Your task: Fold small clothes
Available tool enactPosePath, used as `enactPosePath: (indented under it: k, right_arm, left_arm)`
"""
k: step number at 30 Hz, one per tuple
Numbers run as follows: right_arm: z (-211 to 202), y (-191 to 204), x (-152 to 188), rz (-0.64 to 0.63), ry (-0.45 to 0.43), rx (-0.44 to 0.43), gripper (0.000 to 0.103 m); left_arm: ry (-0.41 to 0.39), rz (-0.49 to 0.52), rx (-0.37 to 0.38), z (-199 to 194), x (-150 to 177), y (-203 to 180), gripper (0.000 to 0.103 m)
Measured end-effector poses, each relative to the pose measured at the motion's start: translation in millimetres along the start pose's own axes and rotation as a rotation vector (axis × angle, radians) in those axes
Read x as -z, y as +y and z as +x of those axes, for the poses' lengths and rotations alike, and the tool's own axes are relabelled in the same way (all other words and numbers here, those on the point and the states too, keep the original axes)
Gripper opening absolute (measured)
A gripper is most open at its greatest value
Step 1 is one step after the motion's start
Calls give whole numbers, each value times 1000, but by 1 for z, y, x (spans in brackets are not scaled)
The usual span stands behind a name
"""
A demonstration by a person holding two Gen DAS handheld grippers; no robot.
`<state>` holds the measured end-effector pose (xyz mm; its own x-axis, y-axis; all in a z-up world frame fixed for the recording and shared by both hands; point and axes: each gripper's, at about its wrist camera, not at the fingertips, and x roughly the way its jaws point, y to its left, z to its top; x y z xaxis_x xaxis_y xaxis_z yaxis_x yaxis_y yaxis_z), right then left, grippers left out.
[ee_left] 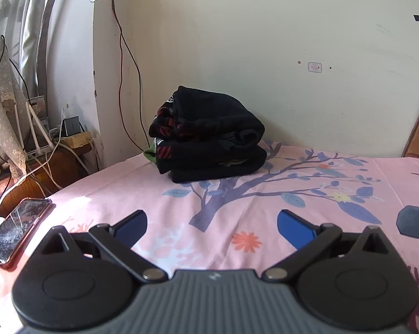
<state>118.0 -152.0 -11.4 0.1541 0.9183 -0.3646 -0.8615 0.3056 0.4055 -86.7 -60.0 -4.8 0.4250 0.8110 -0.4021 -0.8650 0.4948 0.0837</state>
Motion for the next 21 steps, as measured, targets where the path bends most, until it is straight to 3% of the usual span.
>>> enactPosePath:
  k: [21]
  right_arm:
    - [0,3,2,-8,9,-9,103]
  left_arm:
    - [32,-14,13,3,0,5,103]
